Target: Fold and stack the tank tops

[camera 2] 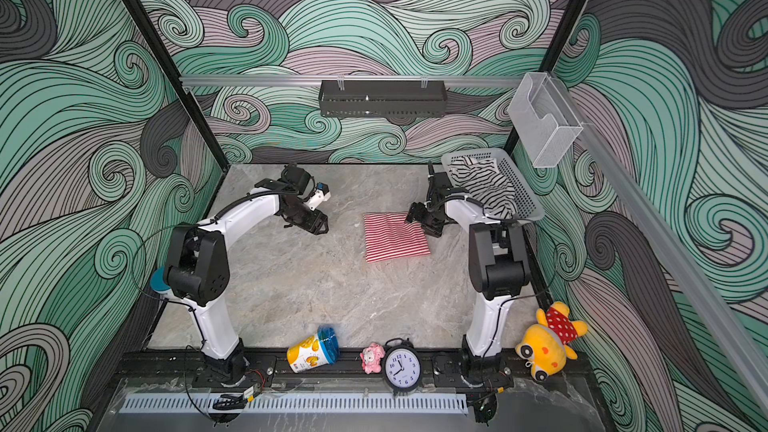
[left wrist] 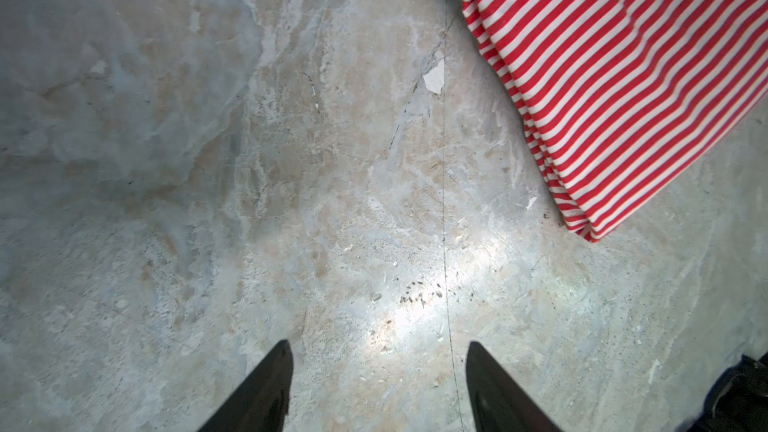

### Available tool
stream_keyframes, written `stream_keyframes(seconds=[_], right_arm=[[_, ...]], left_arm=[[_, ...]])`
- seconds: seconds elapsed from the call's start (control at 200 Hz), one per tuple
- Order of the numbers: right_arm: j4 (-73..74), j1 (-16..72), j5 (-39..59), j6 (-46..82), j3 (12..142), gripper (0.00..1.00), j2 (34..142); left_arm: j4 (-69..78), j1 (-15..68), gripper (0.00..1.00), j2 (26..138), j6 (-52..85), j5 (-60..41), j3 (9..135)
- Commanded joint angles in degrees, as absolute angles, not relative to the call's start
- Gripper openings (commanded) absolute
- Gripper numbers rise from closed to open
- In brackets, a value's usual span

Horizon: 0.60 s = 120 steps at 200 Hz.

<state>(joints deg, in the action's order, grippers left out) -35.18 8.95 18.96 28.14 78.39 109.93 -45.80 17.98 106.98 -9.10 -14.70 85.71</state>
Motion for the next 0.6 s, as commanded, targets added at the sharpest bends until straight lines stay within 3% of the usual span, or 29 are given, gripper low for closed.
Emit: stream_keyframes(seconds=[0.0,0.35,0.596], right_arm=[[-35.04,9.56,19.01,27.54,77.43,0.81,111.48],[-34.56,9.76,13.37,27.22,75.30,0.81,109.74],[-33.40,11.00,18.57,25.76,76.88,0.79,114.63]], left_arm=[[-45.97,16.00,0.68,104.84,-8.17,-17.37,85.10],[-44.31,13.27,0.68,103.18,-8.18,-18.89,80.91],[-44.03,12.93,0.68,102.95,-8.17,-19.20,80.51]])
